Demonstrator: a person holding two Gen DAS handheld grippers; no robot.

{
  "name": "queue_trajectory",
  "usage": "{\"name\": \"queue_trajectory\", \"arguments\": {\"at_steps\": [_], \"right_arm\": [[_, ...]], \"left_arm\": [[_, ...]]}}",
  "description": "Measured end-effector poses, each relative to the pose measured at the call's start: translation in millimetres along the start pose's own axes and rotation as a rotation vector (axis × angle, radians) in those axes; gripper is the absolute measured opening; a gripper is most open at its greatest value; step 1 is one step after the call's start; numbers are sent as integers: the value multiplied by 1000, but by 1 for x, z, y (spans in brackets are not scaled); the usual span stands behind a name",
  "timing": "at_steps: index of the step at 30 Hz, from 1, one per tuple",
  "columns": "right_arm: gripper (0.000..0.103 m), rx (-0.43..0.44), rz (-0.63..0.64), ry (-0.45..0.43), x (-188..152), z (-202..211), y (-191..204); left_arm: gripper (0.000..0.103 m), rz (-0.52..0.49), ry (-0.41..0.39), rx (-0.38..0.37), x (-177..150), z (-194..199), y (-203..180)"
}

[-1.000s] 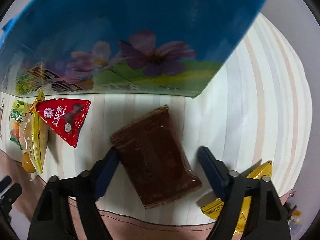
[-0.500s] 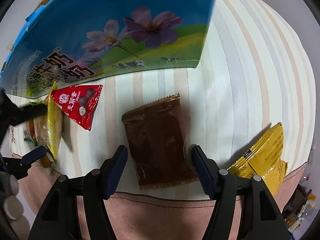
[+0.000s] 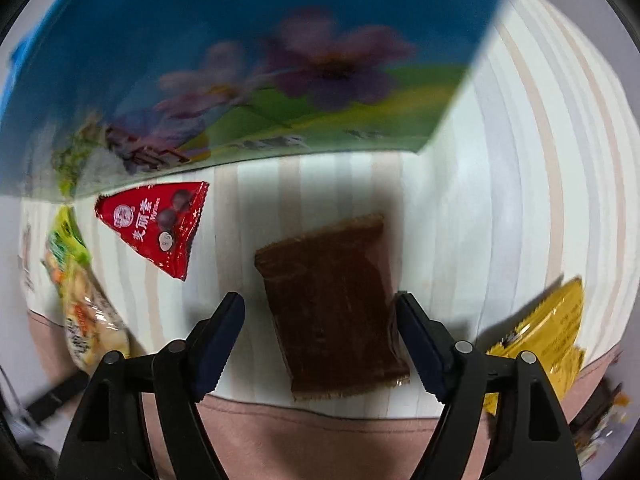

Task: Organize snacks
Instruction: 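Grasp the yellow egg-biscuit bag with the left tool while the right tool grasps the brown packet, then carry both packets into the box and open both tools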

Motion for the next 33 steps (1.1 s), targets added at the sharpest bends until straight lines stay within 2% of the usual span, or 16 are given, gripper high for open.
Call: {"name": "queue_trajectory", "arguments": {"at_steps": [2, 3, 5, 6, 7, 8, 12, 16, 18, 19, 21, 26, 27, 29, 31, 33], "right_arm": [[62, -60, 42, -5, -2, 0, 4], [62, -66, 54, -10, -5, 0, 6], [62, -63, 69, -2, -16, 1, 10], [62, -60, 75, 5, -25, 2, 13], [62, -55, 77, 10, -31, 2, 14], [62, -46, 79, 17, -41, 3, 16], [62, 36, 41, 61, -85, 2, 17], [62, 144, -25, 133, -128, -4, 21], [64, 184, -43, 161, -141, -8, 24], [66, 190, -48, 166, -142, -10, 24], [69, 199, -66, 162, -144, -13, 24], [71, 148, -56, 157, -132, -30, 22], [71, 132, -51, 151, -120, -34, 32], [70, 97, -41, 136, -122, -38, 35], [62, 48, -27, 119, -125, -38, 41], [62, 30, -11, 98, -129, -35, 44]], "left_arm": [[94, 41, -18, -26, 19, -4, -11], [94, 42, -25, -17, 23, -6, -16], [72, 36, -46, 1, 27, -12, -21], [50, 4, -56, 42, 26, -16, -23], [44, -31, -54, 56, 23, -20, -28], [42, -58, -47, 53, 24, -21, -32], [41, -277, -63, 151, -17, -25, -31], [41, -395, 9, 191, -63, -40, -16], [44, -399, 44, 184, -73, -48, -8], [48, -389, 55, 173, -74, -51, -6], [53, -336, 81, 142, -70, -59, 2], [53, -289, 48, 130, -68, -67, 11], [53, -301, 33, 139, -69, -67, 10], [51, -323, 20, 158, -70, -68, 0], [42, -356, -14, 175, -80, -67, -9], [40, -381, -32, 175, -90, -66, -24]]}}
Point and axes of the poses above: each gripper's, at about its wrist camera, not at the fingertips, and z roughly against the way its jaws point, y to its left, x to its top, the point moved 8 cm from there along -z, roughly the way its jaws point, and after that the axes turned 9 degrees about z, right-handed, at the moved point
